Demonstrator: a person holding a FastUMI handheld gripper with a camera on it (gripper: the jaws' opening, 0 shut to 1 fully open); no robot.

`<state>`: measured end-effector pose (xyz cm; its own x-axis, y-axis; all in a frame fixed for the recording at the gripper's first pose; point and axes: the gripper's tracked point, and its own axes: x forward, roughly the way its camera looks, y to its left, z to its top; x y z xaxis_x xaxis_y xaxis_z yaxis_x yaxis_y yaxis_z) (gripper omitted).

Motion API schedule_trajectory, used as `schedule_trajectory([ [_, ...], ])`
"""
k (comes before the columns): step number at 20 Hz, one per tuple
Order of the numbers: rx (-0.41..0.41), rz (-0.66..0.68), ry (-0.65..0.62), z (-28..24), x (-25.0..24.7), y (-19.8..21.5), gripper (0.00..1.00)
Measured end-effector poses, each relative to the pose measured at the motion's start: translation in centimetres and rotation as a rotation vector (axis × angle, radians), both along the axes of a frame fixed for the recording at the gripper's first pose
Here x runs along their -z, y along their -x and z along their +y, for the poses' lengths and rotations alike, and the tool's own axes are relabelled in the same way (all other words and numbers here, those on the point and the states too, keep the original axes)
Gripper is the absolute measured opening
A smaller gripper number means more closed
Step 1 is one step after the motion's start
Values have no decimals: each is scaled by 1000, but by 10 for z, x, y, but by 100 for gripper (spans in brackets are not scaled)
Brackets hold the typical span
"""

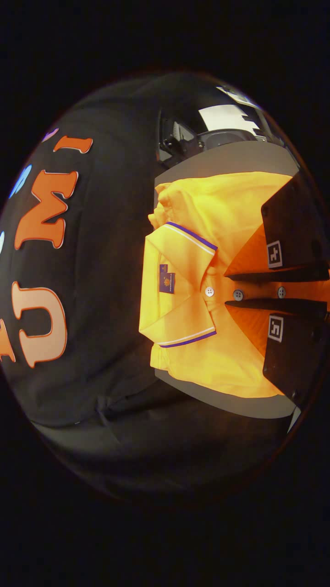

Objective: Put the clothes into the washing machine and then close the washing machine lid.

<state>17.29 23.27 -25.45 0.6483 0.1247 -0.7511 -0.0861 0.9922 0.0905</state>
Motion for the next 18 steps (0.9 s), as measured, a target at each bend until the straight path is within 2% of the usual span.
schedule_trajectory([
  [3, -24, 39, 12, 0, -1, 4, 24],
  [5, -25, 39, 18, 0, -2, 4, 12],
  [7, -48, 36, 24, -2, -3, 4, 12],
  [11, -50, -96, -13, -5, -20, -4, 12],
  [15, -38, -145, -115, -10, -35, -7, 12],
  [18, -33, -212, -145, -32, -65, -4, 11],
])
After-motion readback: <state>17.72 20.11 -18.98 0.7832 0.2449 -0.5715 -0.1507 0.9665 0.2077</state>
